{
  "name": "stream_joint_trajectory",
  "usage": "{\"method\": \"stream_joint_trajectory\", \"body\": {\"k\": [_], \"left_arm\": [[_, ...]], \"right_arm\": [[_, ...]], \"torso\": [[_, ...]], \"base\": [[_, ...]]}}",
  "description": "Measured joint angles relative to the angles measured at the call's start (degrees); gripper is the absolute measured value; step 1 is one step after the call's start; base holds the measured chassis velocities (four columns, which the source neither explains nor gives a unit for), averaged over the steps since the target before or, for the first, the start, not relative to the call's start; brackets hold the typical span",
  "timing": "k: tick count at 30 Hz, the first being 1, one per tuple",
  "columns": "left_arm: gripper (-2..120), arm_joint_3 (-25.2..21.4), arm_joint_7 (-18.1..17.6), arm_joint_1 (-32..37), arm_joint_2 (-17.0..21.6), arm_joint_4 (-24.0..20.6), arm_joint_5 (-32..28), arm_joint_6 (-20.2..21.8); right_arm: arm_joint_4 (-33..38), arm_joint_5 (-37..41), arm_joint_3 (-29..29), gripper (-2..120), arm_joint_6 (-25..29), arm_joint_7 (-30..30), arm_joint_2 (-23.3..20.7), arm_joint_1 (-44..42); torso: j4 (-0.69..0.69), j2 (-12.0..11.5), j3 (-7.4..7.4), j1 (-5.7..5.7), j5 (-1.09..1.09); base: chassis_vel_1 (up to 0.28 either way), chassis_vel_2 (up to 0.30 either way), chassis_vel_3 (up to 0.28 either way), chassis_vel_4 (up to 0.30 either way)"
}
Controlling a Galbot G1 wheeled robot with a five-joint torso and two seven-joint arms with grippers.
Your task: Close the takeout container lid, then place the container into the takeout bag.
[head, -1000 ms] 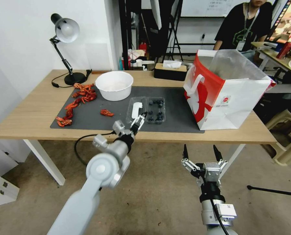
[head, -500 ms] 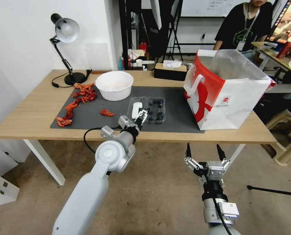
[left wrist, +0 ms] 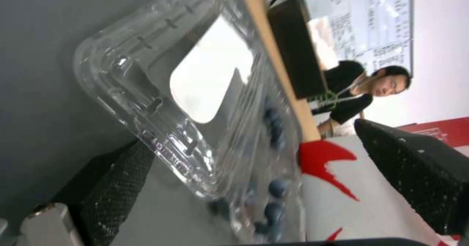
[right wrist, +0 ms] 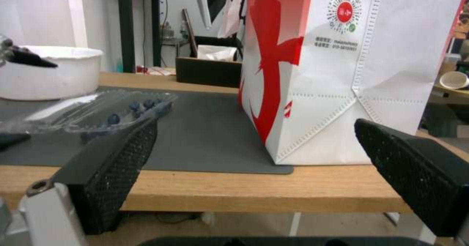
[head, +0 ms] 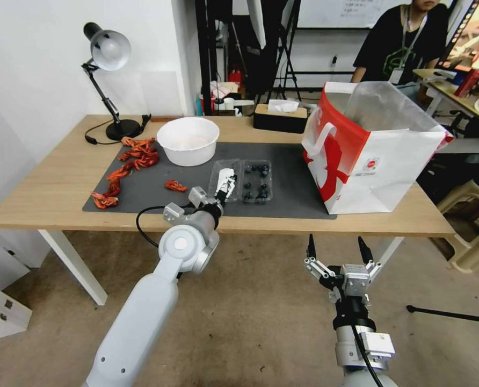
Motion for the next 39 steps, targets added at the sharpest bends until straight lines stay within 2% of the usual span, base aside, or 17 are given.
{"method": "stream_joint_trajectory", "body": {"k": [11, 15, 21, 28, 32, 33, 39], "left_arm": [[100, 5.2, 10.4, 1.4, 2.2, -1.2, 15.6, -5.5], [100, 7.1, 13.1, 1.0, 2.9, -1.4, 19.1, -7.5], [100, 8.5, 15.3, -0.3, 3.5, -2.0, 19.8, -8.3], [100, 10.6, 15.4, -3.3, 3.8, -1.7, 15.2, -8.2], [100, 11.2, 13.4, -5.6, 2.8, -1.5, 8.0, -7.1], [100, 11.2, 13.4, -5.6, 2.8, -1.5, 8.0, -7.1], [100, 11.0, 9.3, -8.2, 0.5, -0.6, -2.1, -5.5]], "right_arm": [[-0.1, -0.4, -0.1, 100, 0.3, 0.0, 0.3, -0.2], [-0.1, -0.5, -0.1, 100, 0.4, -0.1, 0.4, -0.3], [-0.5, -0.7, -0.1, 100, 0.5, -0.1, 0.6, -0.3], [-0.7, -0.9, 0.1, 100, 0.6, -0.1, 0.9, -0.4], [-1.0, -1.1, 0.4, 100, 0.8, -0.1, 1.0, -0.6], [-1.0, -1.1, 0.4, 100, 0.8, -0.1, 1.0, -0.6], [-1.2, -1.1, 0.8, 100, 0.9, -0.1, 1.2, -0.8]], "torso": [[-0.01, 0.0, 0.00, 0.00, 0.00], [-0.01, 0.0, 0.00, 0.00, 0.00], [-0.01, 0.0, 0.00, 0.00, 0.00], [-0.01, 0.0, 0.00, 0.00, 0.00], [-0.01, 0.0, 0.00, 0.01, 0.00], [-0.01, 0.0, 0.00, 0.01, 0.00], [-0.01, 0.0, 0.00, 0.00, 0.00]], "base": [[0.000, 0.000, 0.000, 0.000], [0.000, 0.000, 0.000, 0.000], [0.000, 0.000, 0.000, 0.000], [0.000, 0.000, 0.000, 0.000], [0.000, 0.000, 0.000, 0.000], [0.000, 0.000, 0.000, 0.000], [0.000, 0.000, 0.000, 0.000]]}}
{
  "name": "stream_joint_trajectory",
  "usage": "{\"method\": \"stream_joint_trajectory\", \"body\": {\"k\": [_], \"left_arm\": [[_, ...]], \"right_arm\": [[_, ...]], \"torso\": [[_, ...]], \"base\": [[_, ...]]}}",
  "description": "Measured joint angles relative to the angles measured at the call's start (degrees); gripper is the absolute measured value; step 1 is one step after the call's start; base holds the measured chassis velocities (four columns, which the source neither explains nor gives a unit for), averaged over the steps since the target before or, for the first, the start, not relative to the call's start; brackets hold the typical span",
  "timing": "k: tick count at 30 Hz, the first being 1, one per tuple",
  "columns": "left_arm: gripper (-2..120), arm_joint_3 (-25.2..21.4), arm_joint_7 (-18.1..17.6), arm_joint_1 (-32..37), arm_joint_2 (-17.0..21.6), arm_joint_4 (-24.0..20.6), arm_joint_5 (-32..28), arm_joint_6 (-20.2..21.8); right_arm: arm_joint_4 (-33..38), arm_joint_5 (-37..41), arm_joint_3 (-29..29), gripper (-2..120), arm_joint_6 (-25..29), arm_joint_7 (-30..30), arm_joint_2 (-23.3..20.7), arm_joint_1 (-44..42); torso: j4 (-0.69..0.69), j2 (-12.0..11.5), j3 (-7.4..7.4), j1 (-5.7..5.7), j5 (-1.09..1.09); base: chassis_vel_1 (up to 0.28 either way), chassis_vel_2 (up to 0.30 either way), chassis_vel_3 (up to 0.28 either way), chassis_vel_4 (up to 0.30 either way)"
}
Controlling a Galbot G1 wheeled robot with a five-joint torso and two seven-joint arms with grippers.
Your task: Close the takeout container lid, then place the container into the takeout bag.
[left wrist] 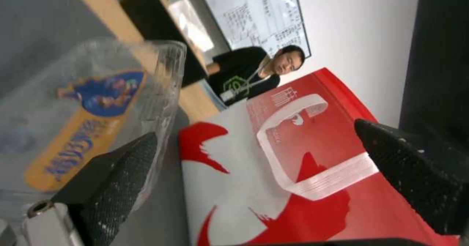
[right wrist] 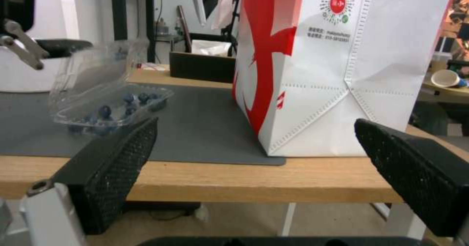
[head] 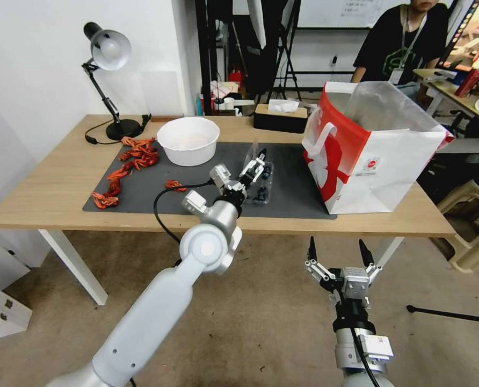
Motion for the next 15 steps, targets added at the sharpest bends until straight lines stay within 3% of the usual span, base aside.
{"method": "stream_joint_trajectory", "body": {"k": [8, 15], "left_arm": [[93, -0.6, -5.4, -1.9, -2.0, 3.6, -7.2, 1.1], [71, -0.4, -7.1, -2.2, -2.7, 7.0, -7.4, 1.5]], "right_arm": [[-0.2, -0.1, 0.1, 100, 0.1, 0.0, 0.2, 0.0], [-0.3, -0.1, 0.0, 100, 0.1, 0.0, 0.1, 0.1]], "torso": [[0.00, 0.0, 0.00, 0.01, 0.00], [0.00, 0.0, 0.00, 0.01, -0.01]], "base": [[0.000, 0.000, 0.000, 0.000], [0.000, 0.000, 0.000, 0.000]]}}
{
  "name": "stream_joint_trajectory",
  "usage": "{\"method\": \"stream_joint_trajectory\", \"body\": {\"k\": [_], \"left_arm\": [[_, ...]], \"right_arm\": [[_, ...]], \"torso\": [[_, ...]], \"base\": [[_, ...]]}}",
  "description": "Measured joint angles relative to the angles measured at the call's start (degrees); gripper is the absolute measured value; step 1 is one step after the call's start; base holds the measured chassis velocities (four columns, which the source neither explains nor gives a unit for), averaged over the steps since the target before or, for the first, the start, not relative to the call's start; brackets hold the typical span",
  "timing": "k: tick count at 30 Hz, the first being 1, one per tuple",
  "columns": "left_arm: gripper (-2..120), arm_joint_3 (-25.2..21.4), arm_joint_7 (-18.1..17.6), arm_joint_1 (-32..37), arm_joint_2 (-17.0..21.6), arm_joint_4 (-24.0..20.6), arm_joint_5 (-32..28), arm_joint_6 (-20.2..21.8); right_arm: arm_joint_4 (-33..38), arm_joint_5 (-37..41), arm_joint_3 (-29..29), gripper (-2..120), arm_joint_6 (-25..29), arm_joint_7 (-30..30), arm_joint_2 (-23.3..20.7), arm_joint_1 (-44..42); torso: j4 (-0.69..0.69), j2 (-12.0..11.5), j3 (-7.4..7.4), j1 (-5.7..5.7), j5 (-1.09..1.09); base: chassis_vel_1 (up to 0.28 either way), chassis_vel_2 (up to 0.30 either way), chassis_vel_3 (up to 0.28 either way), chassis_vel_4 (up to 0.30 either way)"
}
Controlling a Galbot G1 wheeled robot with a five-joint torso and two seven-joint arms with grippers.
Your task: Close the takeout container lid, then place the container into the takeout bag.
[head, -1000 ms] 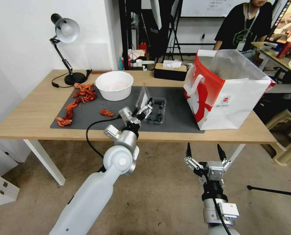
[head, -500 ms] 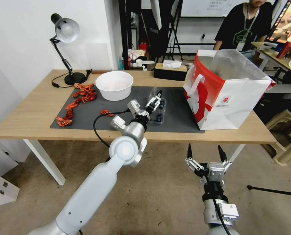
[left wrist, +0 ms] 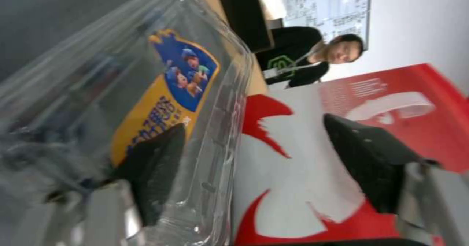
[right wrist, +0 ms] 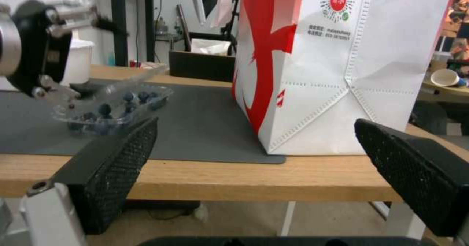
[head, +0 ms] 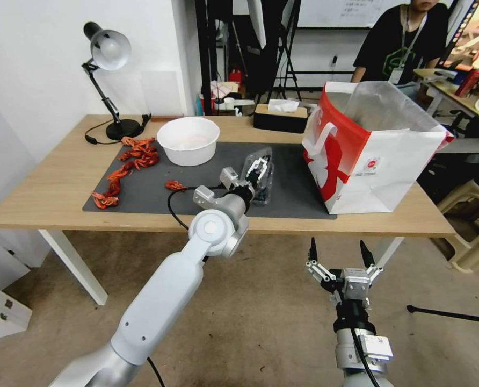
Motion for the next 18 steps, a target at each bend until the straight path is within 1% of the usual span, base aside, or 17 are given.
{"method": "stream_joint_trajectory", "body": {"k": [3, 4, 6, 7, 8, 10, 11, 12, 14, 16, 18], "left_arm": [[57, 0.2, -0.3, 0.0, 0.0, 1.0, 0.7, 0.2], [57, 0.2, -0.3, 0.0, 0.0, 1.0, 0.7, 0.2], [47, 0.3, -0.7, 0.1, 0.1, 1.2, 1.1, 0.3], [47, 0.3, -0.7, 0.1, 0.1, 1.2, 1.1, 0.3], [40, 0.4, -0.7, 0.2, 0.2, 1.1, 1.4, 0.4], [30, 0.6, -0.9, 0.4, 0.4, 1.1, 2.1, 0.5], [30, 0.6, -0.9, 0.4, 0.4, 1.1, 2.1, 0.5], [27, 0.7, -0.9, 0.5, 0.5, 1.1, 2.5, 0.5], [15, 1.2, -1.0, 0.7, 0.9, 1.0, 4.2, 0.9], [14, 1.3, -1.0, 0.7, 0.9, 1.0, 4.5, 1.0], [3, 1.9, -1.5, 0.8, 1.3, 1.0, 6.2, 1.7]], "right_arm": [[0.0, 0.0, -0.1, 100, 0.0, 0.0, 0.0, 0.0], [0.0, 0.0, -0.1, 100, 0.0, 0.0, 0.0, 0.0], [0.0, 0.0, -0.2, 100, 0.0, 0.0, 0.0, 0.1], [0.0, 0.0, -0.2, 100, 0.0, 0.0, 0.0, 0.1], [0.0, 0.0, -0.2, 100, 0.0, 0.0, 0.0, 0.1], [0.1, 0.2, -0.2, 100, 0.0, 0.0, -0.1, 0.2], [0.1, 0.2, -0.2, 100, 0.0, 0.0, -0.1, 0.2], [0.2, 0.4, -0.2, 100, -0.1, 0.0, -0.2, 0.3], [1.0, 2.1, -0.3, 100, -1.0, 0.0, -0.5, 0.9], [1.2, 2.6, -0.3, 100, -1.3, 0.0, -0.7, 1.1], [2.6, 6.5, 0.3, 100, -4.0, 0.1, -2.0, 3.3]], "torso": [[0.00, 0.0, 0.00, 0.00, 0.00], [0.00, 0.0, 0.00, 0.00, 0.00], [0.00, 0.0, 0.00, 0.00, 0.00], [0.00, 0.0, 0.00, 0.00, 0.00], [0.00, 0.0, 0.00, 0.00, 0.00], [0.00, 0.0, 0.00, 0.00, 0.00], [0.00, 0.0, 0.00, 0.00, 0.00], [0.00, 0.0, 0.00, 0.00, 0.00], [0.00, 0.0, 0.00, 0.00, 0.00], [0.00, 0.0, 0.00, 0.00, 0.00], [0.00, 0.0, 0.00, 0.00, 0.00]], "base": [[0.000, 0.000, 0.000, 0.000], [0.000, 0.000, 0.000, 0.000], [0.000, 0.000, 0.000, 0.000], [0.000, 0.000, 0.000, 0.000], [0.000, 0.000, 0.000, 0.000], [0.000, 0.000, 0.000, 0.000], [0.000, 0.000, 0.000, 0.000], [0.000, 0.000, 0.000, 0.000], [0.000, 0.000, 0.000, 0.000], [0.000, 0.000, 0.000, 0.000], [0.000, 0.000, 0.000, 0.000]]}}
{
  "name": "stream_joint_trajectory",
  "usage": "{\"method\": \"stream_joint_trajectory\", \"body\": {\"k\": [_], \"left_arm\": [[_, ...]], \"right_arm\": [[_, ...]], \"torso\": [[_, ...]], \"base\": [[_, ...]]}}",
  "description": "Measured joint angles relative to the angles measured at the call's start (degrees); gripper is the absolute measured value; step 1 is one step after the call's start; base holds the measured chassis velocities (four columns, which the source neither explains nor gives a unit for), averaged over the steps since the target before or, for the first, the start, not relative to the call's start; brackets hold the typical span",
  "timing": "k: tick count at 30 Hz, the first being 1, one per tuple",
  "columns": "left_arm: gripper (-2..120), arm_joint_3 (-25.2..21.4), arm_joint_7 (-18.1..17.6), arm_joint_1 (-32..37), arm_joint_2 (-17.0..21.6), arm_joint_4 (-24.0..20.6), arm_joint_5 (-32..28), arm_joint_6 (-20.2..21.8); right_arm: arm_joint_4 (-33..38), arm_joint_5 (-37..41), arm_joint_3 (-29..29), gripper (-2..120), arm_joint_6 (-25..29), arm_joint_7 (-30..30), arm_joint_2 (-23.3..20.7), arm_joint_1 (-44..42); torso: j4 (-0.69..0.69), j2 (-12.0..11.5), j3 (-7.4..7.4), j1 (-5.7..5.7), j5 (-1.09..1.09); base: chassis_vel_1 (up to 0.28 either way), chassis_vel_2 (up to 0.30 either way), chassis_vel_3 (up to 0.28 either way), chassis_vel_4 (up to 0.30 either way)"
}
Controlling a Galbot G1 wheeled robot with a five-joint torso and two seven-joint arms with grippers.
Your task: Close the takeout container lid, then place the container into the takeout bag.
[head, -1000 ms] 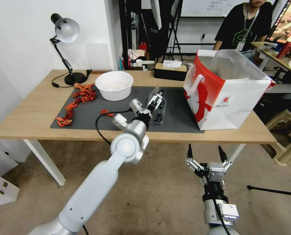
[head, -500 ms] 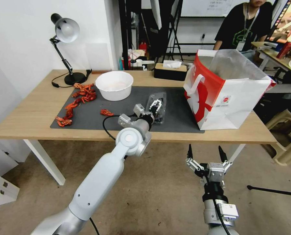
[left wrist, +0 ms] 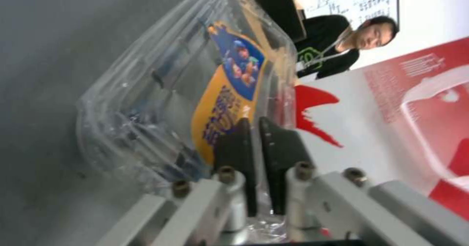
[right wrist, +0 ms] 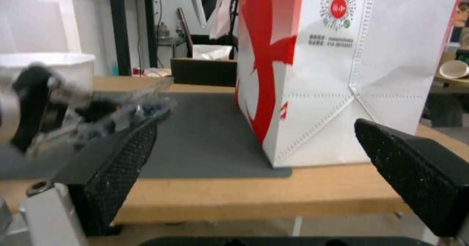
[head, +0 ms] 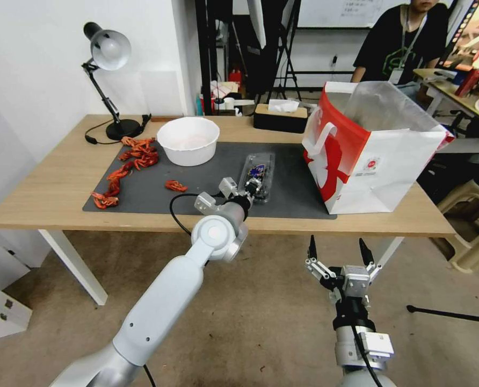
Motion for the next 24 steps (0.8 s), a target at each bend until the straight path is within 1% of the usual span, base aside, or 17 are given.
{"method": "stream_joint_trajectory", "body": {"k": [1, 2, 4, 5, 7, 8, 9, 10, 11, 12, 13, 15, 16, 20, 21, 24], "left_arm": [[3, 0.0, 0.0, 0.0, 0.0, 0.0, 0.0, 0.0], [0, 0.2, -0.2, 0.0, 0.1, 0.0, 0.6, 0.3], [0, 0.6, -0.4, 0.1, 0.3, 0.0, 1.9, 0.7], [0, 0.6, -0.4, 0.1, 0.3, 0.0, 1.9, 0.7], [0, 1.0, -0.4, 0.1, 0.5, 0.2, 2.7, 0.9], [0, 1.0, -0.4, 0.1, 0.5, 0.2, 2.7, 0.9], [0, 1.4, -0.4, -0.1, 0.5, 0.5, 2.9, 0.9], [0, 1.8, -0.4, -0.5, 0.5, 0.9, 3.3, 1.0], [0, 2.0, -0.3, -0.7, 0.6, 0.9, 3.5, 1.0], [0, 2.0, -0.3, -0.7, 0.6, 0.9, 3.5, 1.0], [0, 2.2, -0.3, -0.8, 0.6, 0.9, 3.8, 1.0], [0, 2.3, -0.2, -1.0, 0.8, 0.9, 4.3, 0.9], [0, 2.3, -0.2, -1.0, 0.8, 0.9, 4.3, 0.9], [0, 2.5, 0.0, -1.1, 1.0, 0.9, 4.8, 0.8], [0, 2.5, 0.0, -1.1, 1.0, 0.9, 4.8, 0.8], [0, 2.7, 0.1, -1.1, 1.1, 0.9, 5.0, 0.7]], "right_arm": [[0.0, 0.0, 0.0, 100, 0.0, 0.0, 0.0, 0.0], [0.6, 1.8, 0.2, 100, -1.3, 0.1, -0.6, 1.0], [2.0, 7.0, 1.0, 100, -4.8, 0.4, -2.2, 3.5], [2.0, 7.0, 1.0, 100, -4.8, 0.4, -2.2, 3.5], [3.2, 13.1, 1.7, 100, -8.4, 1.0, -3.7, 6.0], [3.2, 13.1, 1.7, 100, -8.4, 1.0, -3.7, 6.0], [3.8, 16.8, 2.2, 100, -10.3, 1.3, -4.4, 7.1], [4.4, 23.4, 3.0, 100, -13.0, 1.9, -5.8, 9.3], [4.4, 27.2, 3.3, 100, -14.2, 2.1, -6.7, 10.6], [4.4, 27.2, 3.3, 100, -14.2, 2.1, -6.7, 10.6], [4.3, 31.3, 3.5, 100, -15.5, 2.4, -7.5, 12.2], [3.3, 38.8, 3.4, 100, -17.2, 2.7, -9.1, 15.4], [3.3, 38.8, 3.4, 100, -17.2, 2.7, -9.1, 15.4], [-0.2, 51.0, 2.1, 100, -19.1, 3.8, -10.8, 22.4], [-0.2, 51.0, 2.1, 100, -19.1, 3.8, -10.8, 22.4], [-4.1, 58.5, 0.6, 100, -20.3, 4.9, -11.5, 28.8]], "torso": [[0.00, 0.0, 0.00, 0.00, 0.00], [0.00, 0.0, 0.00, 0.00, 0.01], [0.00, 0.0, 0.00, 0.00, 0.00], [0.00, 0.0, 0.00, 0.00, 0.00], [0.00, 0.0, 0.00, 0.00, 0.01], [0.00, 0.0, 0.00, 0.00, 0.01], [0.01, 0.0, 0.00, 0.00, 0.01], [-0.01, 0.0, 0.00, 0.01, -0.01], [-0.01, 0.0, 0.00, 0.00, 0.01], [-0.01, 0.0, 0.00, 0.00, 0.01], [-0.01, 0.0, 0.00, 0.01, 0.01], [0.00, 0.0, 0.00, 0.00, 0.01], [0.00, 0.0, 0.00, 0.00, 0.01], [-0.01, 0.0, 0.01, -0.01, 0.01], [-0.01, 0.0, 0.01, -0.01, 0.01], [0.01, 0.0, 0.01, 0.00, 0.00]], "base": [[0.000, 0.000, 0.000, 0.000], [0.000, 0.000, 0.000, 0.000], [0.000, 0.000, 0.000, 0.000], [0.000, 0.000, 0.000, 0.000], [0.000, 0.000, 0.000, 0.000], [0.000, 0.000, 0.000, 0.000], [0.000, 0.000, 0.000, 0.000], [0.000, 0.000, 0.000, 0.000], [0.000, 0.000, 0.000, 0.000], [0.000, 0.000, 0.000, 0.000], [0.000, 0.000, 0.000, 0.000], [0.000, 0.000, 0.000, 0.000], [0.000, 0.000, 0.000, 0.000], [0.000, 0.000, 0.000, 0.000], [0.000, 0.000, 0.000, 0.000], [0.000, 0.000, 0.000, 0.000]]}}
